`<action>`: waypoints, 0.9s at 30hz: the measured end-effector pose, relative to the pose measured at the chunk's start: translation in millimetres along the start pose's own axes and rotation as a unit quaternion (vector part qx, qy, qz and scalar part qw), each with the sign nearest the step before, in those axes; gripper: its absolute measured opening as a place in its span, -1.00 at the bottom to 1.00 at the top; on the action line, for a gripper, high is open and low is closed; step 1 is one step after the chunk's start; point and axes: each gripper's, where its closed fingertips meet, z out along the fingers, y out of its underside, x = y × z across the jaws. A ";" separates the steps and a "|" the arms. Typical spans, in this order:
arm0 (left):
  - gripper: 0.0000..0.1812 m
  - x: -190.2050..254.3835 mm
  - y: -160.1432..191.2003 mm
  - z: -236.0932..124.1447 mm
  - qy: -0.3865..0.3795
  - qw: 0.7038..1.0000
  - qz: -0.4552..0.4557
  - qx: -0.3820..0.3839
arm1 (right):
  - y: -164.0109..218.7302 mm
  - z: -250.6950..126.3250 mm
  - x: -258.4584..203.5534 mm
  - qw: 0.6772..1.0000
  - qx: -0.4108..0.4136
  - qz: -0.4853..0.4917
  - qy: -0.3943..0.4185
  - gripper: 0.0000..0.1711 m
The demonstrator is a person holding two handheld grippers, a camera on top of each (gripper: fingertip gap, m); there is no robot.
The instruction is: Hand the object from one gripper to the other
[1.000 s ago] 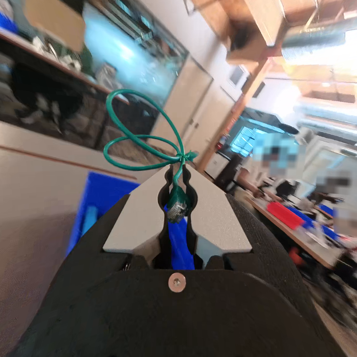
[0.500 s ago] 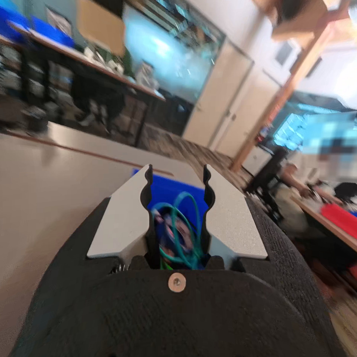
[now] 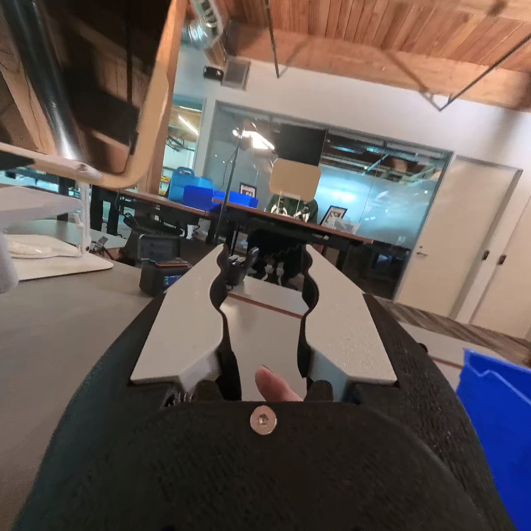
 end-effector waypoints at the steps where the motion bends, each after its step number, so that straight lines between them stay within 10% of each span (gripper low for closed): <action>1: 0.36 6.1 1.2 1.1 0.011 1.000 0.007 -0.006 | -0.1 -4.2 -0.5 1.000 0.004 -0.010 -0.008 -0.47; 10: 0.26 30.6 0.5 -2.5 0.053 0.998 0.039 -0.017 | 25.4 -5.2 2.4 0.999 -0.044 -0.009 -0.010 -0.52; 14: -0.43 44.1 -17.2 -7.5 0.115 0.992 0.020 -0.045 | 28.7 -3.8 -5.3 0.998 -0.053 -0.033 -0.024 -0.56; 17: -0.52 44.9 -42.6 -12.9 0.146 0.986 -0.011 -0.076 | 29.3 -4.0 -9.2 0.997 -0.055 -0.043 -0.033 -0.62; 23: -0.63 -63.1 -87.6 -68.6 -0.007 0.973 0.037 -0.227 | 30.1 -3.6 -15.0 0.996 -0.056 -0.056 -0.046 -0.67; 27: -0.66 -145.7 -65.3 -149.4 -0.080 0.890 -0.018 -0.449 | 29.4 -3.7 -13.3 0.996 -0.054 -0.048 -0.044 -0.68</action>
